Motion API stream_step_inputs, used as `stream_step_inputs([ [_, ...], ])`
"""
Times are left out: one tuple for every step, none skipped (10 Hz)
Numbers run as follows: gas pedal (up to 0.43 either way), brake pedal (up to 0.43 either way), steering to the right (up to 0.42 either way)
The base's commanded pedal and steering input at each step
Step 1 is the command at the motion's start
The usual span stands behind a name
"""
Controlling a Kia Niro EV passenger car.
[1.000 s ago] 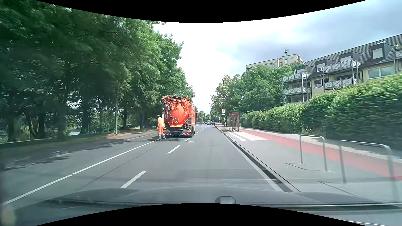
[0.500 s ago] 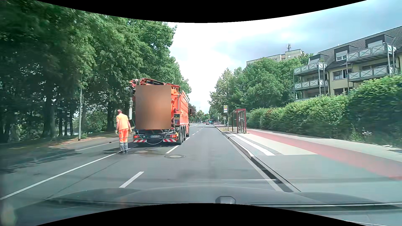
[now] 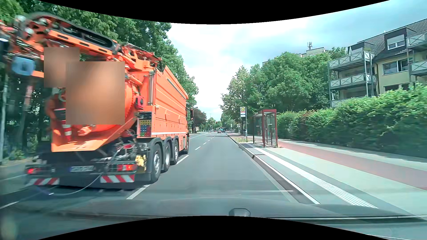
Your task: Follow the waypoints while adhering to traffic rules and regulations
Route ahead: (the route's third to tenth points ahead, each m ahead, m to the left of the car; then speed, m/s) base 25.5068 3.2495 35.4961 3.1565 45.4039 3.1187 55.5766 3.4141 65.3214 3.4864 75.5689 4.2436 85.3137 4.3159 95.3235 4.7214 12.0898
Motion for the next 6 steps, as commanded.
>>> stream_step_inputs([
  [0.15, 0.018, -0.002],
  [0.15, 0.018, -0.007],
  [0.15, 0.018, -0.01],
  [0.15, 0.018, -0.013],
  [0.15, 0.018, -0.014],
  [0.15, 0.018, -0.015],
])
